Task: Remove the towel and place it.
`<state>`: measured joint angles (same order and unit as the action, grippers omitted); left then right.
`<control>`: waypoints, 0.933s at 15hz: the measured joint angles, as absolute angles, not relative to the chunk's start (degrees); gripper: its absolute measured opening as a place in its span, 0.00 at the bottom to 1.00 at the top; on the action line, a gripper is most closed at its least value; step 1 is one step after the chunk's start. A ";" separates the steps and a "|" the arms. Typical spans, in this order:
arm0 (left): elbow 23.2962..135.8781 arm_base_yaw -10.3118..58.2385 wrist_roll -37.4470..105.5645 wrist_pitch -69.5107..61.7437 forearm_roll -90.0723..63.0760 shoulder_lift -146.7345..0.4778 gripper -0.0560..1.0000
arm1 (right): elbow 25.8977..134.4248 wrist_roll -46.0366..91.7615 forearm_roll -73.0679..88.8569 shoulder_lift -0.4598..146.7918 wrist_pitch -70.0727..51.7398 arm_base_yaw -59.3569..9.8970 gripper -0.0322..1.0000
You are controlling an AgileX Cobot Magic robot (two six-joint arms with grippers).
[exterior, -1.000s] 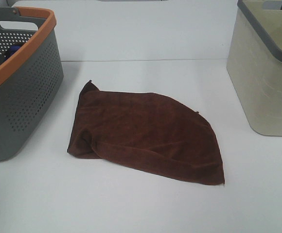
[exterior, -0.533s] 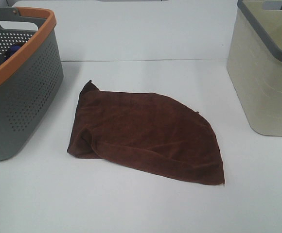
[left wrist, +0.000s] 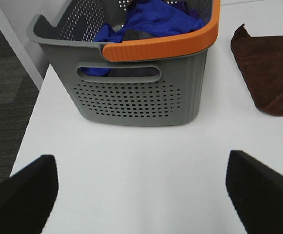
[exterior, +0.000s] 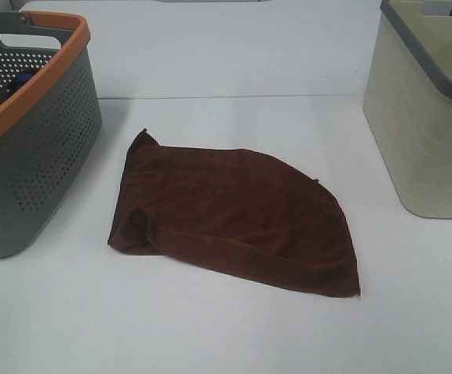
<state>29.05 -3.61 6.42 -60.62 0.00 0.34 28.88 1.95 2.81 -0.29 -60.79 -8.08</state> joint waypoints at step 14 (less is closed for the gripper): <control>29.05 2.35 6.19 -60.22 -0.29 0.34 0.89 | 28.88 1.95 3.15 -0.29 -60.73 -8.08 0.77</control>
<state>29.05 2.35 6.19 -60.22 -0.29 0.34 28.88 1.95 3.15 -0.29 -60.73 -8.08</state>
